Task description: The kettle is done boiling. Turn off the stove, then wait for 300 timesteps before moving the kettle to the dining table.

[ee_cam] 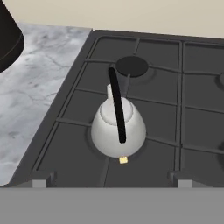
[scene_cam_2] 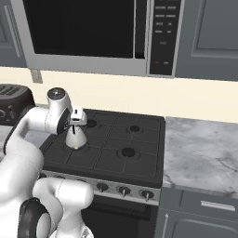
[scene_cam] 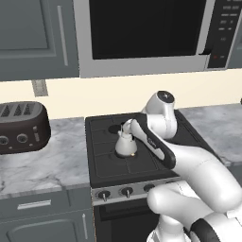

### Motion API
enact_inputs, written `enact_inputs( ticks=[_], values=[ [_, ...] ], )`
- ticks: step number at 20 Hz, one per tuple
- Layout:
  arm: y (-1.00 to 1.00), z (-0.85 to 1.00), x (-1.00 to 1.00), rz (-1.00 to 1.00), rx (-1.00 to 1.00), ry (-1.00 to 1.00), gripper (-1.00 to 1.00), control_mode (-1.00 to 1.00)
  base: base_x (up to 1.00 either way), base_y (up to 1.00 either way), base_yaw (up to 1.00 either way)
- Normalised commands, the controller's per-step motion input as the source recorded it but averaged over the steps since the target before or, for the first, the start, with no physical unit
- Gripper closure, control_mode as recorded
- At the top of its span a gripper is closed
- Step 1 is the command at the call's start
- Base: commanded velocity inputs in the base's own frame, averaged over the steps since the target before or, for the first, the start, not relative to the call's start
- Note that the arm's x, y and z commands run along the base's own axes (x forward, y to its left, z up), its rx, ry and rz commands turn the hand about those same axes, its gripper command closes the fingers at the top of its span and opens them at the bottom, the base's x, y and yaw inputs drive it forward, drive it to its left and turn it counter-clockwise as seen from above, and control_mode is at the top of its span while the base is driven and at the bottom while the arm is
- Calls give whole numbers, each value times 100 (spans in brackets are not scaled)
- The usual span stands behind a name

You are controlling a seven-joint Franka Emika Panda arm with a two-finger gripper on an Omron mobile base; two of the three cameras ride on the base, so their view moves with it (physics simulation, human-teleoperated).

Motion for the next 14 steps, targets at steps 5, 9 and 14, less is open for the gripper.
enact_inputs(
  ticks=[5, 9, 14],
  values=[
    [1, -4, 27, 0, 0, 0, -100, -100, 0, 0, 0],
    [2, -7, 26, 0, 0, 0, -100, -100, 0, 0, 0],
    [7, -11, 21, 0, 0, 0, -100, -100, 0, 0, 0]
  ],
)
